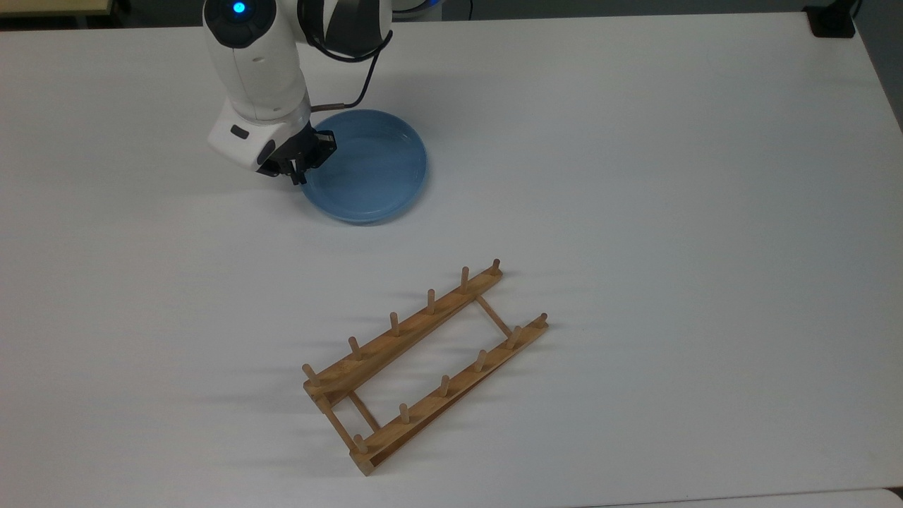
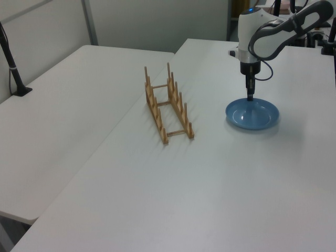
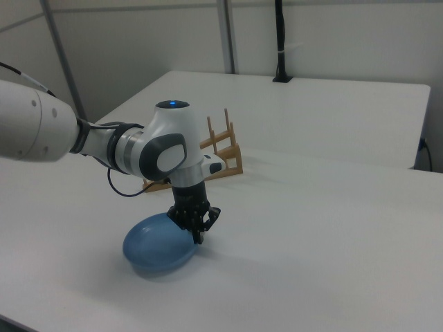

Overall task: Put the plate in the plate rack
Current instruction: 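Lower the gripper onto the plate rim and close on it, then lift the plate by its rim, tilting it upright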

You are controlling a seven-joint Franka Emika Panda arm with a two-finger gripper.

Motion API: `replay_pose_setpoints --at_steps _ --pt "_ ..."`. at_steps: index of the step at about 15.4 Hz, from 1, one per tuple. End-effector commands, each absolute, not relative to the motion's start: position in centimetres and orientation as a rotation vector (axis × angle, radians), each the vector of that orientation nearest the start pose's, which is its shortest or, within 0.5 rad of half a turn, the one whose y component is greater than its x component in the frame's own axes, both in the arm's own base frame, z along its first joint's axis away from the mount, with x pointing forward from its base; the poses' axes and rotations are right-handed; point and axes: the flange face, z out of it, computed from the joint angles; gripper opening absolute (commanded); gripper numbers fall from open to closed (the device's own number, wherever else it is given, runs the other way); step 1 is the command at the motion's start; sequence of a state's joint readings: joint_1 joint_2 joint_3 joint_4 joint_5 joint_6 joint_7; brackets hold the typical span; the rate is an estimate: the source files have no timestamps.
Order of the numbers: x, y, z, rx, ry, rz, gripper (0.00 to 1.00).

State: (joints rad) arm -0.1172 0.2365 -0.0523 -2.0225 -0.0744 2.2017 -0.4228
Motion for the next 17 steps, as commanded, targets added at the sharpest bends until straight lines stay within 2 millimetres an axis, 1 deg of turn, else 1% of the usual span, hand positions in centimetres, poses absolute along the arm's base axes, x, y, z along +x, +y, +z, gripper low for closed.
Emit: replay_pose_setpoints --at_steps 1,4,5,6,7,10,11,13,15,16,17 --pt "57.5 -10.0 33.7 -3.178 -0.476 0.076 0.00" --pt "57.5 -10.3 35.3 -3.183 -0.501 0.040 0.00" --pt "57.4 -10.4 36.2 -3.180 -0.537 0.023 0.00" --pt "57.1 -11.0 37.6 -3.184 -0.551 -0.008 0.00" --pt "56.8 -11.7 39.5 -3.194 -0.550 -0.053 0.00" --pt "56.8 -12.8 45.2 -3.222 -0.547 -0.207 0.00" --pt "57.2 -13.0 47.4 -3.232 -0.531 -0.275 0.00" --pt "58.2 -13.2 50.8 -3.243 -0.483 -0.406 0.00" --pt "59.4 -13.4 54.6 -3.257 -0.386 -0.562 0.00" --pt "59.8 -13.3 56.1 -3.262 -0.342 -0.656 0.00" --pt "60.1 -13.2 57.1 -3.256 -0.281 -0.764 0.00"
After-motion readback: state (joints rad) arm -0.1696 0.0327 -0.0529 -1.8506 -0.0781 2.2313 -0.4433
